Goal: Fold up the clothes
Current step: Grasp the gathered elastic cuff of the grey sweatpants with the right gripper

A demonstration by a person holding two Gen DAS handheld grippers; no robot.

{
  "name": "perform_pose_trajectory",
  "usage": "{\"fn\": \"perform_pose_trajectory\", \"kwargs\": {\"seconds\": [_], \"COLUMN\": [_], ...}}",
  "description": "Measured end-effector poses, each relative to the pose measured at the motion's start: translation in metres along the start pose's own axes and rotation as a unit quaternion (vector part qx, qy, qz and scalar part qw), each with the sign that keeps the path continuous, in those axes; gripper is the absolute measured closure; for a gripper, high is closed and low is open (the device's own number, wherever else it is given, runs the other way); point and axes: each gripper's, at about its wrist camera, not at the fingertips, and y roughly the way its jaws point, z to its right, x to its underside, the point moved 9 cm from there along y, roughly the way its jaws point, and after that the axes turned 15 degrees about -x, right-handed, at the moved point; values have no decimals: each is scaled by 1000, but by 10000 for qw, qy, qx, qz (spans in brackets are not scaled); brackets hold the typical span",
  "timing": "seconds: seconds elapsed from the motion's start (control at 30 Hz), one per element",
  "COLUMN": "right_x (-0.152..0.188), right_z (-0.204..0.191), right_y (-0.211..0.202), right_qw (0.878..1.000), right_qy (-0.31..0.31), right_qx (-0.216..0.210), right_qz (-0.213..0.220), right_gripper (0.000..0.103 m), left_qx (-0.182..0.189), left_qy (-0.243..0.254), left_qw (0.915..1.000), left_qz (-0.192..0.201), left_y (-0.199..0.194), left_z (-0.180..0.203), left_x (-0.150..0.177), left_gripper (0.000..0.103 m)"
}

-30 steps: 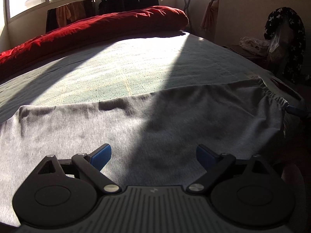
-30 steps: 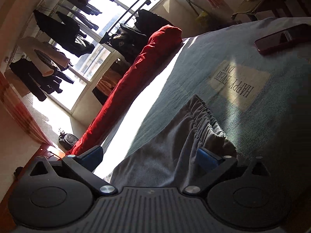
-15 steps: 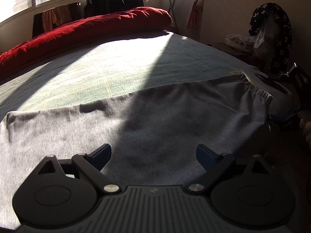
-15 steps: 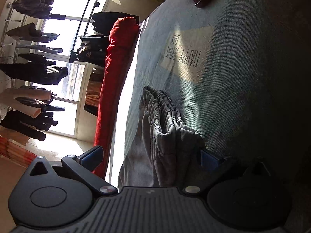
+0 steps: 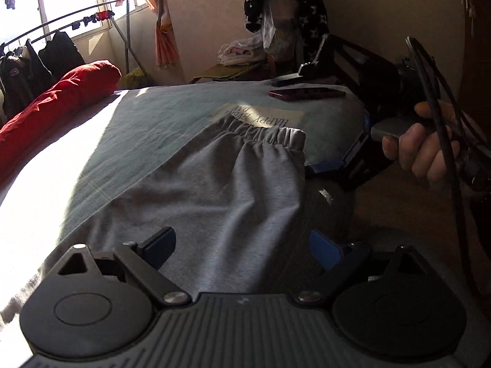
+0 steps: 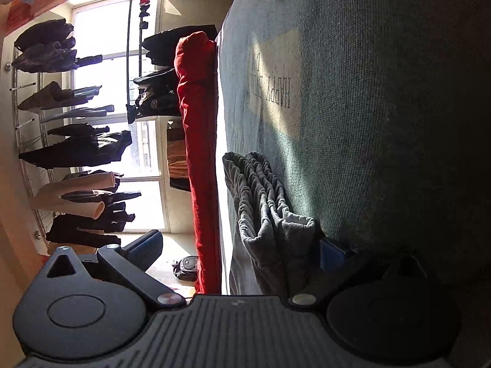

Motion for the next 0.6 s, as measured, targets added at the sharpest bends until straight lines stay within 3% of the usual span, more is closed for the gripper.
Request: {"fn": "perform_pose_trajectory", "kwargs": {"seconds": [0.3,0.43,0.6], "right_x": [5,4,2], "right_z": [-11,-19,-31], "right_y": [3,4,2], "right_qw": [9992,9993,9984], "right_qy": [-296,-282,-437], "right_qx": [192,13,-84], "right_qz": [-199,-236,-344], "right_gripper": [0,0,0], "left_qx": [-240,-398,-906], "left_qy": [1126,1199,1323], "left_qw": [9927,9906,9840], "left_qz": [369,515,772], "left_y": [36,43,41], "left_z": [48,53,43], "left_x": [-18,-22,-25], "left_gripper": [9,9,9]}}
